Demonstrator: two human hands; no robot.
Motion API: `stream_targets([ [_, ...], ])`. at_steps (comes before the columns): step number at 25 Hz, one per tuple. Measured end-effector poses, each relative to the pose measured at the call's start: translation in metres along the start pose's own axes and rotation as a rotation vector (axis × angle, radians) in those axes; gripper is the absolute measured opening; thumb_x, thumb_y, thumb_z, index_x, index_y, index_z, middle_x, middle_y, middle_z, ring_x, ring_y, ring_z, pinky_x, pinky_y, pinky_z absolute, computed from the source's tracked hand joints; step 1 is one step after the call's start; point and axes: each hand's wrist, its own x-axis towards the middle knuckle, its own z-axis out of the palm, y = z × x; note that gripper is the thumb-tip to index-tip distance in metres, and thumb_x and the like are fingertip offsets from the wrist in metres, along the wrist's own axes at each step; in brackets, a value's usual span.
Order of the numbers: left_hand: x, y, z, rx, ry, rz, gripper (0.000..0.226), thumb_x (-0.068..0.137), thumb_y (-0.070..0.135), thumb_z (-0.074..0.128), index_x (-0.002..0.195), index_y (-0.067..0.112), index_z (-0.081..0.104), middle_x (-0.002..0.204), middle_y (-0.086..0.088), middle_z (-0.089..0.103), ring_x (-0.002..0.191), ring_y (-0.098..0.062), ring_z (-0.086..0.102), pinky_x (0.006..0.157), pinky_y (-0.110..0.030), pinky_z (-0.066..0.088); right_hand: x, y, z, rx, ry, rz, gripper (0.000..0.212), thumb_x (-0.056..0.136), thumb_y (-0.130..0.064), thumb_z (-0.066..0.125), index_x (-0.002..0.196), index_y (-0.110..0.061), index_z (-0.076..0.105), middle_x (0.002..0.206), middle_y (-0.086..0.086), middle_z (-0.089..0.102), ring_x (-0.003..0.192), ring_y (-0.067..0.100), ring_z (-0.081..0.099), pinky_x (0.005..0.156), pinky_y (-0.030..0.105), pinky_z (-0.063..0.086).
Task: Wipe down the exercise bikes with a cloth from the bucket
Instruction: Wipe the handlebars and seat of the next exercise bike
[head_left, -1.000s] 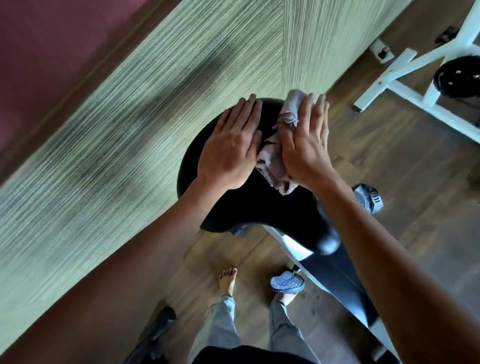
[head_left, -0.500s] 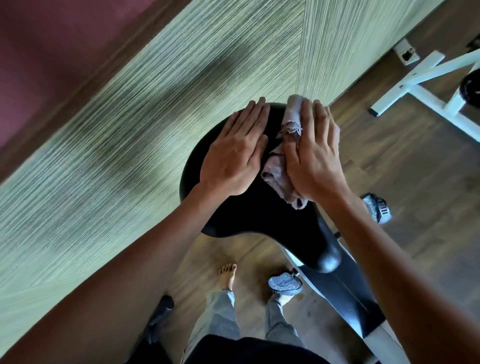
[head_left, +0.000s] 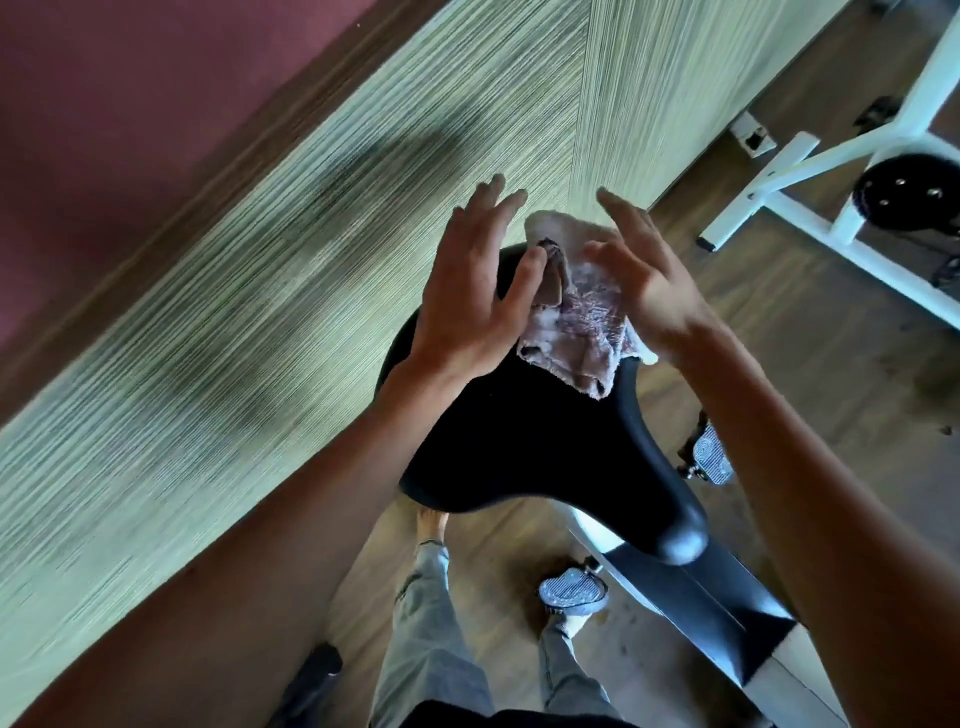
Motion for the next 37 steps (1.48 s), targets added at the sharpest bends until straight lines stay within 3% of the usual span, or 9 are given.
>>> stream_targets([
  [2,0.051,0.002,0.010,0.103,-0.073,0.188,0.044,0.100,0.033,0.045,0.124,0.003,0.065,0.131,-0.014,0.065,0.122,-0.027,0.061,0.107,-0.047,0.045,-0.013,0.000,0.009,-0.113,0.190,0.085,0.065,0.084,-0.041,0.040,0.141,-0.010,0.049,0.142,0.013,0.051,0.131,0.030,0.047,0.108,0.039,0.037],
  [5,0.092,0.021,0.038,0.332,-0.606,0.287,0.058,0.096,0.059,0.032,0.108,0.014,0.068,0.115,-0.007,0.068,0.104,-0.030,0.066,0.089,-0.042,0.052,-0.033,0.003,0.033,-0.255,0.460,0.219,0.052,0.087,-0.027,0.034,0.130,-0.008,0.055,0.130,0.016,0.057,0.124,0.033,0.050,0.103,0.038,0.038],
  [7,0.089,0.013,0.052,0.505,-0.779,0.379,0.069,0.091,0.074,0.027,0.112,0.020,0.063,0.117,-0.003,0.066,0.105,-0.028,0.064,0.085,-0.042,0.051,-0.048,0.000,0.043,-0.324,0.533,0.361,0.056,0.086,-0.028,0.033,0.134,-0.007,0.052,0.136,0.018,0.054,0.128,0.037,0.047,0.105,0.041,0.036],
  [10,0.090,-0.006,0.053,0.428,-0.719,0.446,0.063,0.095,0.070,0.037,0.121,0.018,0.061,0.123,-0.003,0.066,0.109,-0.027,0.063,0.084,-0.040,0.049,-0.065,-0.011,0.069,-0.427,0.611,0.478,0.062,0.088,-0.038,0.034,0.138,-0.005,0.049,0.144,0.019,0.050,0.133,0.039,0.044,0.110,0.044,0.033],
  [18,0.058,-0.060,-0.012,0.088,-0.668,0.231,0.061,0.098,0.064,0.036,0.141,0.022,0.049,0.140,-0.004,0.058,0.124,-0.025,0.057,0.096,-0.036,0.046,-0.061,-0.012,0.113,-0.472,0.791,0.156,0.054,0.104,-0.039,0.030,0.141,-0.010,0.056,0.150,0.003,0.052,0.140,0.019,0.044,0.120,0.036,0.031],
  [23,0.029,-0.040,-0.022,0.424,-0.675,0.141,0.092,0.100,0.064,0.031,0.159,-0.002,0.008,0.167,-0.024,0.012,0.154,-0.040,0.017,0.124,-0.054,0.018,-0.074,-0.005,0.118,-0.567,0.696,-0.024,0.042,0.102,-0.030,0.040,0.131,-0.012,0.065,0.143,-0.001,0.060,0.132,0.016,0.054,0.120,0.034,0.028],
  [28,0.005,-0.021,-0.012,0.531,-0.509,0.164,0.113,0.088,0.085,0.027,0.155,-0.007,0.022,0.155,-0.029,0.035,0.139,-0.042,0.041,0.111,-0.057,0.038,-0.093,0.003,0.136,-0.700,0.867,0.179,0.044,0.101,-0.025,0.043,0.139,-0.008,0.056,0.149,0.005,0.054,0.132,0.026,0.051,0.117,0.038,0.034],
  [34,-0.063,-0.063,-0.046,0.438,-0.352,0.191,0.096,0.096,0.067,0.034,0.158,-0.004,0.015,0.164,-0.027,0.019,0.152,-0.040,0.022,0.123,-0.052,0.023,-0.093,-0.001,0.143,-0.671,0.879,0.209,0.045,0.104,-0.029,0.041,0.145,-0.013,0.053,0.155,0.000,0.047,0.141,0.023,0.045,0.109,0.039,0.041],
  [37,-0.111,-0.051,-0.042,0.498,-0.278,0.399,0.091,0.099,0.065,0.025,0.157,-0.005,0.023,0.164,-0.027,0.021,0.154,-0.038,0.019,0.124,-0.055,0.015,-0.097,0.004,0.137,-0.637,0.819,0.130,0.049,0.100,-0.027,0.038,0.143,-0.008,0.054,0.153,0.006,0.049,0.142,0.024,0.045,0.115,0.039,0.039],
])
